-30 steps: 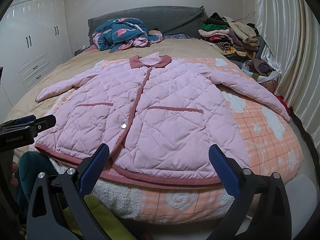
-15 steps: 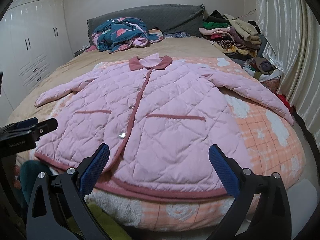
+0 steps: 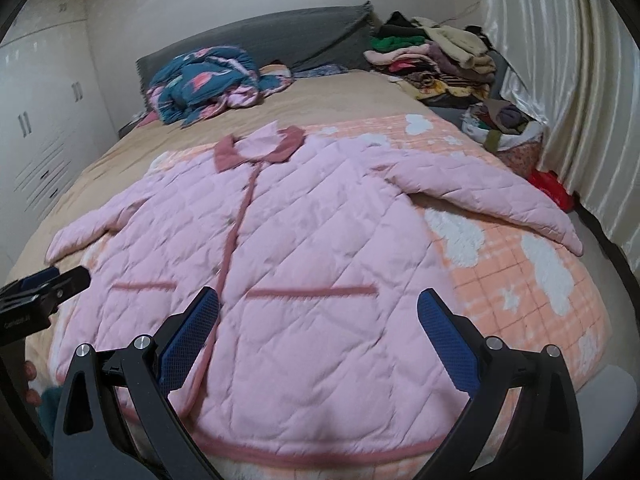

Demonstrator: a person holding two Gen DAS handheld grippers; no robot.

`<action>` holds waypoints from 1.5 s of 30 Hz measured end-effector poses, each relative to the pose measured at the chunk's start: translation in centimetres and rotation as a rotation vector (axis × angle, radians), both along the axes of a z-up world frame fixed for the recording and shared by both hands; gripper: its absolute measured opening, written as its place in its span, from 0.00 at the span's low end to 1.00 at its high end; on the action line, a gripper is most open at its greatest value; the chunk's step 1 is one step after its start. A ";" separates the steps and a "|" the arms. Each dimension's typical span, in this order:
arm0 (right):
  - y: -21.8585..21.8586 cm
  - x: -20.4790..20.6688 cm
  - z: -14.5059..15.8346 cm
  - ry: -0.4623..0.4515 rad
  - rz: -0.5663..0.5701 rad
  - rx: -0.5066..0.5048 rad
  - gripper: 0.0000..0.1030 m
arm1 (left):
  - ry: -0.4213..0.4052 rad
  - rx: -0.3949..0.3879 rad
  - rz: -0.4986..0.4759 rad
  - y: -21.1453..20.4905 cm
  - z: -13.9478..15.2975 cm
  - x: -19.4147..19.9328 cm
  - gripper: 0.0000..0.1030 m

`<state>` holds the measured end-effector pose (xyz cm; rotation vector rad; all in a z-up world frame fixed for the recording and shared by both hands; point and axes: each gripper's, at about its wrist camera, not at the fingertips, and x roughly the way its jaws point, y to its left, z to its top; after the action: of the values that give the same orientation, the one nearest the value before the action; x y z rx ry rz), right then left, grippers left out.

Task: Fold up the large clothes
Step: 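Move the right gripper to the jacket sleeve cuff and grasp it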

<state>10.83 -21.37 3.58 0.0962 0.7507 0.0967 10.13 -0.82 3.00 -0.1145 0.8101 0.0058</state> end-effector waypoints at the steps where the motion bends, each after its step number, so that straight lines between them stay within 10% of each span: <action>1: -0.3 0.5 0.1 -0.001 -0.010 -0.001 0.96 | 0.003 0.001 -0.003 -0.1 0.0 0.5 0.92; 25: -12.1 12.0 -1.8 0.035 -0.340 0.002 0.96 | 0.040 0.029 -0.083 -4.1 0.1 13.4 0.92; 45: -28.4 18.8 -10.8 0.214 -0.732 0.190 0.96 | 0.138 0.057 -0.086 -5.9 -4.6 22.4 0.92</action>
<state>29.65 -49.74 -7.25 0.5620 0.8779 -0.5481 32.48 -6.69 -1.61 -0.0249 0.9512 -0.0450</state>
